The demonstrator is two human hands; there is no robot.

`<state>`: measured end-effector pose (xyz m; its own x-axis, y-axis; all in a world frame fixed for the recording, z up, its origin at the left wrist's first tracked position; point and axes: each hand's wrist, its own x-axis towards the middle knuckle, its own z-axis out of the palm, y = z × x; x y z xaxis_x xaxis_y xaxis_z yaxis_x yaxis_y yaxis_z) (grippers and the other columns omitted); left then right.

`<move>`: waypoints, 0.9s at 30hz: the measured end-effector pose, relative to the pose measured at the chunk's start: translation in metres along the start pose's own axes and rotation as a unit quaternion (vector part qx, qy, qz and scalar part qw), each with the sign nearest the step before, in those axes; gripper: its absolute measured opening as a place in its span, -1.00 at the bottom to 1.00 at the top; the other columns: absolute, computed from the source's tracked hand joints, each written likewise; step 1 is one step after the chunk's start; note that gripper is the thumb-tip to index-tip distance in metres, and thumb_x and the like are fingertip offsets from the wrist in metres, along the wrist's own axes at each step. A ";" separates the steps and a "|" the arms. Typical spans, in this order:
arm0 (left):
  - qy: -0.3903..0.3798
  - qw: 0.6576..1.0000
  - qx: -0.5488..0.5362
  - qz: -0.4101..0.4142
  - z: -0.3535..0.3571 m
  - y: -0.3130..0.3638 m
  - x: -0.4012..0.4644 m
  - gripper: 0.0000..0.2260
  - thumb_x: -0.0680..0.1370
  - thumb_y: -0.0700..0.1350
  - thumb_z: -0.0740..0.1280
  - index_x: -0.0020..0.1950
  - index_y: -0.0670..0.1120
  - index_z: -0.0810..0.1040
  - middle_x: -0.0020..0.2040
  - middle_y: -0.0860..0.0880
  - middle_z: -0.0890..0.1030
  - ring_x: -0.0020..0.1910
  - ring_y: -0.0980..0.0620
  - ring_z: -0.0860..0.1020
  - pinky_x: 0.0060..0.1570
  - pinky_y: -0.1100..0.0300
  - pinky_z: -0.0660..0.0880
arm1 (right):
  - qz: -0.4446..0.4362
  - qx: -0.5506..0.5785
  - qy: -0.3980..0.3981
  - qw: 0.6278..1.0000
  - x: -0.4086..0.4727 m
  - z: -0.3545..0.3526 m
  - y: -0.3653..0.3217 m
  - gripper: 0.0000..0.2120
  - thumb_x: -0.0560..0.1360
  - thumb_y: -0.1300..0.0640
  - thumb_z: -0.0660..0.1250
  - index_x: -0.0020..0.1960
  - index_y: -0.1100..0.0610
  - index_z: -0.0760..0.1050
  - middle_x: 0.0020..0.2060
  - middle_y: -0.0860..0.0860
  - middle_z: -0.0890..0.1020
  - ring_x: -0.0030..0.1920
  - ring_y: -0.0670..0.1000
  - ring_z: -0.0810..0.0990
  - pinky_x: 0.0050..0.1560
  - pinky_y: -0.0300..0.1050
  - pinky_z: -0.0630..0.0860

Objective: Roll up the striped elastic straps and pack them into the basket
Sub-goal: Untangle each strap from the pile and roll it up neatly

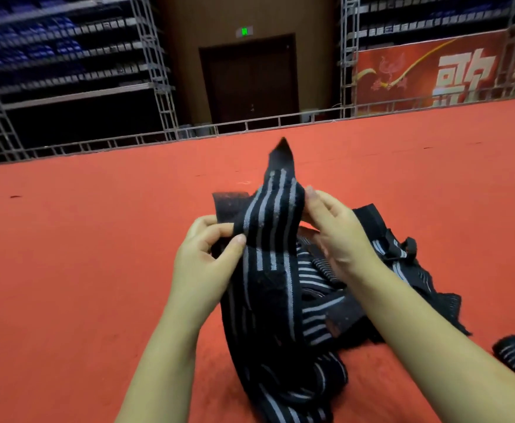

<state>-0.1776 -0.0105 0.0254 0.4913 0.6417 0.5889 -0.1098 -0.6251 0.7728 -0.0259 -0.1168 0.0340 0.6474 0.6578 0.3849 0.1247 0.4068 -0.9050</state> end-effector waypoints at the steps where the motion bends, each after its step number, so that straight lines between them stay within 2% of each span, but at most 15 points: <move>1: 0.001 1.000 0.002 0.004 -0.002 0.002 0.000 -0.79 0.51 -0.29 0.39 -0.16 0.04 0.65 0.00 0.10 0.57 -0.03 0.26 0.54 -0.06 0.45 0.40 | -0.010 0.033 0.001 0.999 0.000 0.004 -0.010 -0.58 0.41 -0.19 0.22 0.05 0.09 0.58 -0.06 -0.01 0.71 -0.02 -0.06 0.67 0.01 -0.13 0.61; 3: 0.001 1.000 0.016 0.005 -0.005 0.003 -0.003 -0.79 0.51 -0.30 0.38 -0.16 0.01 0.64 -0.02 0.08 0.56 -0.09 0.30 0.52 -0.11 0.49 0.38 | -0.013 0.064 0.000 0.998 -0.002 0.010 -0.021 -0.56 0.41 -0.24 0.21 -0.02 0.09 0.59 -0.14 -0.01 0.70 -0.07 -0.04 0.67 0.02 -0.07 0.60; 4: -0.005 1.000 0.021 0.005 -0.006 0.002 -0.005 -0.78 0.50 -0.30 0.39 -0.17 0.02 0.64 -0.02 0.08 0.56 -0.10 0.31 0.52 -0.11 0.50 0.37 | -0.017 0.040 -0.002 0.999 -0.002 0.013 -0.020 -0.60 0.43 -0.22 0.26 -0.03 0.10 0.60 -0.14 0.03 0.70 -0.07 0.01 0.67 0.05 -0.02 0.59; 6: -0.024 0.999 0.025 0.002 -0.005 0.001 -0.013 -0.76 0.50 -0.31 0.39 -0.18 0.06 0.64 -0.02 0.10 0.57 -0.09 0.32 0.53 -0.10 0.50 0.37 | -0.034 -0.019 0.014 0.999 -0.004 0.020 -0.015 -0.81 0.50 0.01 0.38 -0.06 0.14 0.58 -0.16 0.08 0.66 -0.12 0.05 0.64 0.03 0.06 0.57; 8: -0.048 0.999 0.011 -0.009 -0.003 -0.001 -0.021 -0.78 0.50 -0.29 0.40 -0.16 0.04 0.66 -0.02 0.11 0.58 -0.06 0.30 0.54 -0.09 0.48 0.40 | -0.030 0.001 0.055 0.998 -0.006 0.023 -0.008 -0.94 0.53 0.19 0.36 -0.11 0.16 0.55 -0.25 0.06 0.61 -0.21 0.01 0.61 -0.09 -0.01 0.56; 12: -0.046 0.990 -0.105 -0.085 -0.004 -0.015 -0.032 -0.80 0.52 -0.29 0.39 -0.12 -0.01 0.73 0.00 0.08 0.63 0.04 0.16 0.60 0.06 0.29 0.48 | 0.048 0.117 0.072 0.989 -0.014 0.017 0.000 -0.82 0.57 0.12 0.29 -0.12 0.20 0.55 -0.29 0.06 0.66 -0.25 0.01 0.65 -0.16 -0.10 0.62; 15: 0.020 0.978 -0.141 -0.151 -0.010 -0.030 -0.036 -0.73 0.54 -0.30 0.36 -0.12 0.05 0.74 0.03 0.02 0.66 0.12 0.04 0.59 0.22 0.08 0.48 | 0.055 0.117 0.084 0.988 -0.024 0.005 0.009 -0.81 0.55 0.07 0.30 -0.07 0.20 0.57 -0.27 0.04 0.68 -0.22 0.01 0.66 -0.10 -0.08 0.61; 16: 0.034 0.975 -0.143 -0.165 -0.011 -0.032 -0.038 -0.71 0.55 -0.30 0.35 -0.06 0.09 0.72 0.04 0.04 0.67 0.14 0.03 0.59 0.25 0.05 0.48 | 0.054 0.105 0.080 0.990 -0.027 0.002 0.012 -0.77 0.53 0.03 0.33 0.01 0.20 0.57 -0.21 0.06 0.68 -0.16 0.03 0.67 -0.03 -0.04 0.61; 18: 0.032 0.967 -0.175 -0.184 -0.008 -0.032 -0.041 -0.62 0.55 -0.31 0.34 0.18 0.16 0.60 -0.01 0.06 0.66 0.10 0.01 0.60 0.22 0.03 0.49 | 0.064 0.075 0.064 0.993 -0.034 0.003 0.016 -0.61 0.48 -0.07 0.40 0.12 0.23 0.49 -0.06 0.14 0.63 -0.04 0.12 0.62 0.14 0.09 0.53; 19: 0.024 0.961 -0.197 -0.193 -0.004 -0.030 -0.042 -0.55 0.55 -0.33 0.33 0.30 0.15 0.50 -0.06 0.03 0.64 0.04 0.00 0.60 0.17 0.04 0.50 | 0.065 0.064 0.053 0.994 -0.037 0.007 0.017 -0.60 0.48 -0.09 0.39 0.07 0.22 0.46 -0.06 0.17 0.58 -0.04 0.14 0.57 0.16 0.16 0.48; 21: 0.018 0.948 -0.234 -0.215 0.004 -0.023 -0.043 -0.52 0.56 -0.36 0.31 0.41 0.03 0.39 -0.07 -0.02 0.64 -0.03 0.00 0.62 0.08 0.08 0.54 | 0.056 0.048 0.035 0.997 -0.045 0.014 0.022 -0.68 0.53 -0.07 0.31 -0.03 0.21 0.43 -0.09 0.15 0.52 -0.08 0.12 0.51 0.11 0.22 0.46; 23: 0.009 0.935 -0.273 -0.225 0.010 -0.014 -0.046 -0.57 0.55 -0.40 0.27 0.35 -0.05 0.43 -0.03 -0.05 0.67 -0.06 0.01 0.65 -0.03 0.14 0.59 | 0.051 0.037 0.030 0.998 -0.054 0.019 0.025 -0.82 0.56 -0.01 0.28 -0.12 0.09 0.48 -0.15 0.13 0.54 -0.12 0.10 0.51 0.03 0.16 0.47; 25: -0.011 0.933 -0.292 -0.212 0.011 -0.005 -0.049 -0.65 0.55 -0.41 0.25 0.22 -0.05 0.53 -0.07 -0.06 0.67 -0.09 0.00 0.64 -0.09 0.15 0.59 | 0.045 0.035 0.019 0.998 -0.062 0.022 0.027 -0.78 0.59 0.06 0.27 -0.23 -0.01 0.50 -0.23 0.08 0.57 -0.18 0.07 0.54 -0.05 0.08 0.46; 27: -0.026 0.932 -0.301 -0.198 0.012 0.003 -0.053 -0.75 0.58 -0.35 0.25 0.07 -0.04 0.61 -0.12 -0.06 0.67 -0.13 0.02 0.64 -0.15 0.20 0.59 | 0.036 0.043 0.006 0.998 -0.070 0.021 0.026 -0.77 0.59 0.10 0.27 -0.24 0.04 0.51 -0.25 0.07 0.59 -0.19 0.05 0.56 -0.07 0.03 0.48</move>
<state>-0.1938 -0.0521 -0.0064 0.6365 0.7366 0.2284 -0.3683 0.0301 0.9292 -0.0833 -0.1389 -0.0123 0.6620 0.6795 0.3161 0.0122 0.4120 -0.9111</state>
